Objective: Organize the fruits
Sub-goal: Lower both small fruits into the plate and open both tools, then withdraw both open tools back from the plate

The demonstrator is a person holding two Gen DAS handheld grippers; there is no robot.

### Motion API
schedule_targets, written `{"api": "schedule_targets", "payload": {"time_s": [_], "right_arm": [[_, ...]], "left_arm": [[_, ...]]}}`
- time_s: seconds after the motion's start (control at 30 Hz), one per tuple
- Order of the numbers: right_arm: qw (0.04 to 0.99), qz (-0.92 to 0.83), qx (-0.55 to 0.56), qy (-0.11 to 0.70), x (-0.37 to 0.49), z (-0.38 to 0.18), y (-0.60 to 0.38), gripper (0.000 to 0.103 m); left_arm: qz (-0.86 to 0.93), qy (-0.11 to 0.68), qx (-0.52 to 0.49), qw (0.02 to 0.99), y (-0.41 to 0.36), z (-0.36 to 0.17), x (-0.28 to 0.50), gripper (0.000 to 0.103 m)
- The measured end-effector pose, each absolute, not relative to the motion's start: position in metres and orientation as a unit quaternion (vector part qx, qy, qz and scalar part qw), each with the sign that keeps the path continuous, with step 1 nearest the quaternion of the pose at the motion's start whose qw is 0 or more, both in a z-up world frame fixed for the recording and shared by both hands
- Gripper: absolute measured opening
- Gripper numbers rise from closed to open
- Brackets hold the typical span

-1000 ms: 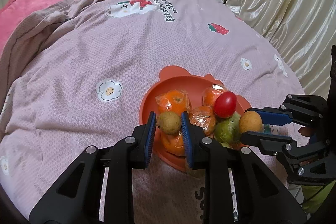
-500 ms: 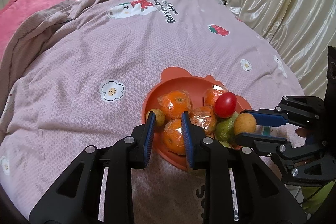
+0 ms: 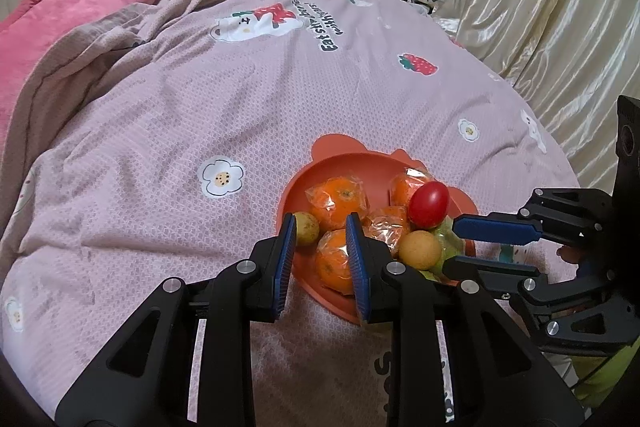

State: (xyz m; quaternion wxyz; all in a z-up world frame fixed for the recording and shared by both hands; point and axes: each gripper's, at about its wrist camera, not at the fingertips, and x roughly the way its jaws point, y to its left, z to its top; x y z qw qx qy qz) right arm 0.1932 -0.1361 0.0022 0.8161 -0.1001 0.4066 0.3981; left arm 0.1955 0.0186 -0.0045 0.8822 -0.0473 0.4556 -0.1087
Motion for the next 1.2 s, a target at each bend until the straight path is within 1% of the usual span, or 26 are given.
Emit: {"api": "schedule_targets", "payload": {"time_s": [0.07, 0.13, 0.23, 0.27, 0.3, 0.43, 0.57, 0.6, 0.67, 0.8, 0.87, 1.1, 1.2], "right_arm": [[0.817, 0.398, -0.098, 0.407, 0.193, 0.003, -0.137, 0.027], [0.818, 0.396, -0.097, 0.406, 0.193, 0.003, -0.138, 0.033], [0.819, 0.395, -0.096, 0.405, 0.193, 0.005, -0.14, 0.035], [0.819, 0.395, -0.096, 0.405, 0.193, 0.006, -0.141, 0.037], [0.82, 0.392, -0.095, 0.406, 0.193, 0.007, -0.141, 0.042], [0.821, 0.391, -0.089, 0.406, 0.192, 0.009, -0.145, 0.049], [0.822, 0.388, -0.091, 0.408, 0.191, 0.009, -0.146, 0.052], [0.821, 0.388, -0.091, 0.408, 0.19, 0.009, -0.146, 0.053], [0.821, 0.387, -0.092, 0.409, 0.19, 0.009, -0.146, 0.055], [0.823, 0.385, -0.093, 0.407, 0.188, 0.011, -0.147, 0.058], [0.824, 0.384, -0.093, 0.407, 0.188, 0.012, -0.148, 0.058], [0.826, 0.381, -0.096, 0.404, 0.185, 0.015, -0.149, 0.061], [0.827, 0.379, -0.097, 0.404, 0.184, 0.016, -0.149, 0.063]], "left_arm": [[-0.109, 0.455, -0.048, 0.883, 0.019, -0.004, 0.196, 0.018], [-0.109, 0.454, -0.048, 0.883, 0.019, -0.004, 0.195, 0.018], [-0.109, 0.454, -0.048, 0.883, 0.019, -0.004, 0.195, 0.018], [-0.108, 0.454, -0.047, 0.883, 0.019, -0.004, 0.195, 0.018], [-0.108, 0.454, -0.047, 0.883, 0.019, -0.004, 0.195, 0.018], [-0.108, 0.453, -0.048, 0.884, 0.019, -0.004, 0.194, 0.018], [-0.108, 0.452, -0.049, 0.884, 0.018, -0.002, 0.193, 0.019], [-0.108, 0.452, -0.05, 0.884, 0.018, -0.002, 0.193, 0.021], [-0.106, 0.45, -0.05, 0.885, 0.018, 0.0, 0.192, 0.029], [-0.107, 0.449, -0.05, 0.886, 0.017, 0.002, 0.19, 0.029], [-0.106, 0.447, -0.051, 0.887, 0.017, 0.004, 0.189, 0.032], [-0.106, 0.443, -0.052, 0.889, 0.017, 0.009, 0.186, 0.033], [-0.107, 0.441, -0.053, 0.89, 0.017, 0.011, 0.185, 0.037]]}}
